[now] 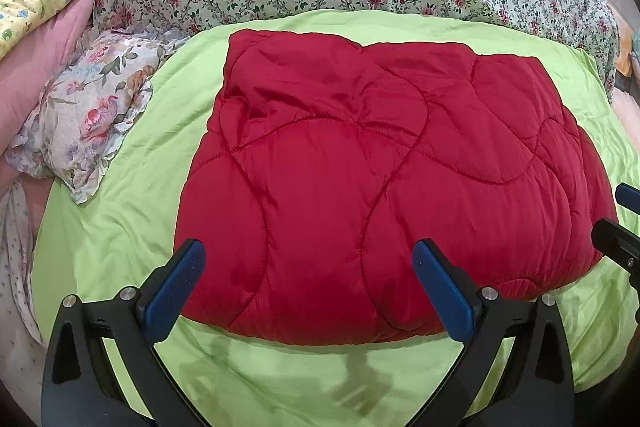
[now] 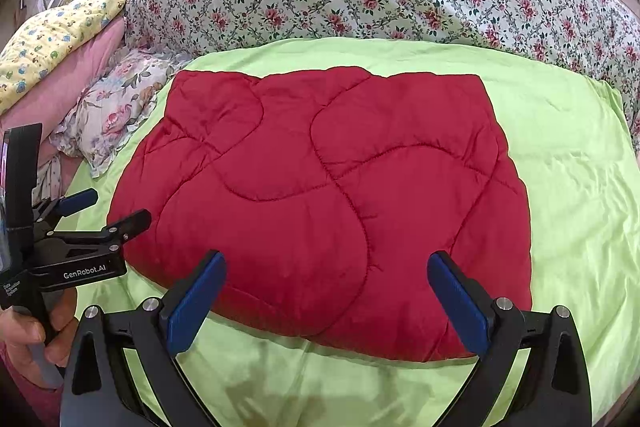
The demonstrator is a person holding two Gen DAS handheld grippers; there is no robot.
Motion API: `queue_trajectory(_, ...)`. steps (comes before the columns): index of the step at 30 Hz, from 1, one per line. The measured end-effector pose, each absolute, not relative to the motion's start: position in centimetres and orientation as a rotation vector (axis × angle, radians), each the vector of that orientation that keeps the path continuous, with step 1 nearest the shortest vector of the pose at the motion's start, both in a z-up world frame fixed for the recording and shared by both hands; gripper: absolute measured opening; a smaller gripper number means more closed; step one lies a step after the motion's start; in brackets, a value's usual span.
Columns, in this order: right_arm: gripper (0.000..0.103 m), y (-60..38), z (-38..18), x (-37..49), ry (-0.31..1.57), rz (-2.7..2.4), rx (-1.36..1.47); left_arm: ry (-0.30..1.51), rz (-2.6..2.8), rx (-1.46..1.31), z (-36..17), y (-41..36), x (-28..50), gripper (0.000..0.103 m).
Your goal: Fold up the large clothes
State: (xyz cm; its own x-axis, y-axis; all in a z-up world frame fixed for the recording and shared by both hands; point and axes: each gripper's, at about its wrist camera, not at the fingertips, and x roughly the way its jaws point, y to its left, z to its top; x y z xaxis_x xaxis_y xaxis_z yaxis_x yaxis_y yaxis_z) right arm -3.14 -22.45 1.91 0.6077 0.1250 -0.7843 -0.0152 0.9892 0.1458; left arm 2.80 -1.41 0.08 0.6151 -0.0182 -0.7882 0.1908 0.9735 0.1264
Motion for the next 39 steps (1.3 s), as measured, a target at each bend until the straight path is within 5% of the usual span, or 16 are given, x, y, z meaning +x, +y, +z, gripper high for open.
queue_trajectory(39, 0.101, -23.09, 1.10, -2.79, 0.924, 0.055, 0.158, 0.906, -0.127, 0.195, -0.09, -1.70, 3.41, 0.103)
